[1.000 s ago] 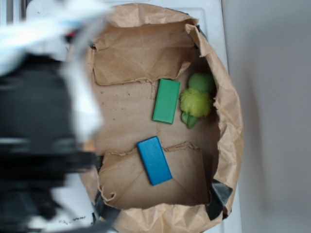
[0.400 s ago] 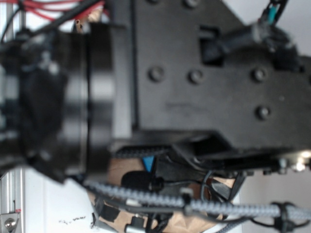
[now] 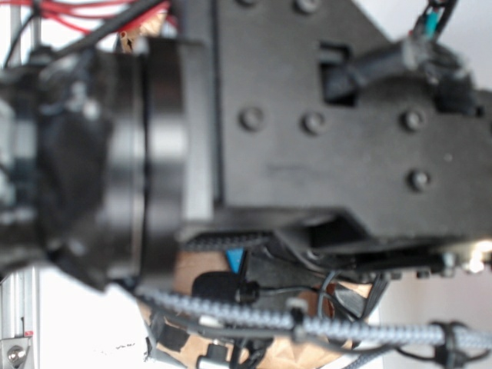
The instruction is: Grab the blue block.
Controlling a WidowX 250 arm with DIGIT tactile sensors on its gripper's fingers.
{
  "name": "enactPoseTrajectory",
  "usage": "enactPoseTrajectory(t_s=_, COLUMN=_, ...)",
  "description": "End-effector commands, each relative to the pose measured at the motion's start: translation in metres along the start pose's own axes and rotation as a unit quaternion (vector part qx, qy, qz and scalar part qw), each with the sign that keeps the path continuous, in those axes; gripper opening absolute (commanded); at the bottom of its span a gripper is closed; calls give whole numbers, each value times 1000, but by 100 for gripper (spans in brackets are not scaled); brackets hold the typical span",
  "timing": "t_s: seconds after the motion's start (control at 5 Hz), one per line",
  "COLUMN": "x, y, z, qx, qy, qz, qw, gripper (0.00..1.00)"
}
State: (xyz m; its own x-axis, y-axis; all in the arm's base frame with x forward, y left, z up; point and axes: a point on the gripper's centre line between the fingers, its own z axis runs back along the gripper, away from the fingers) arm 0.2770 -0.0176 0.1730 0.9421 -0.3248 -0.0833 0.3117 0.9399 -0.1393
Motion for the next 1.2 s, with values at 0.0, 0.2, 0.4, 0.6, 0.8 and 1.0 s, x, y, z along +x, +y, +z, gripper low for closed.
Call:
enactPoseTrajectory(t_s=0.0, x=-9, y=42, z=-5, qx=16, qy=10, qz=-201, qw=979, gripper=100)
enactPoseTrajectory(t_s=0.2, x=2, y=53, z=-18, qx=40, qy=15, qz=-298, qw=954, gripper=100)
enactPoseTrajectory(t_s=0.4, x=-12, y=41, z=-36, qx=50, qy=10, qz=-351, qw=935, gripper=100)
enactPoseTrajectory(t_s=0.6, x=-22, y=22, z=-42, qx=46, qy=-6, qz=-418, qw=907, gripper=100)
enactPoseTrajectory(t_s=0.8, x=-31, y=5, z=-47, qx=30, qy=-4, qz=-451, qw=892, gripper=100)
enactPoseTrajectory(t_s=1.0, x=-35, y=-6, z=-47, qx=14, qy=-1, qz=-457, qw=889, gripper=100)
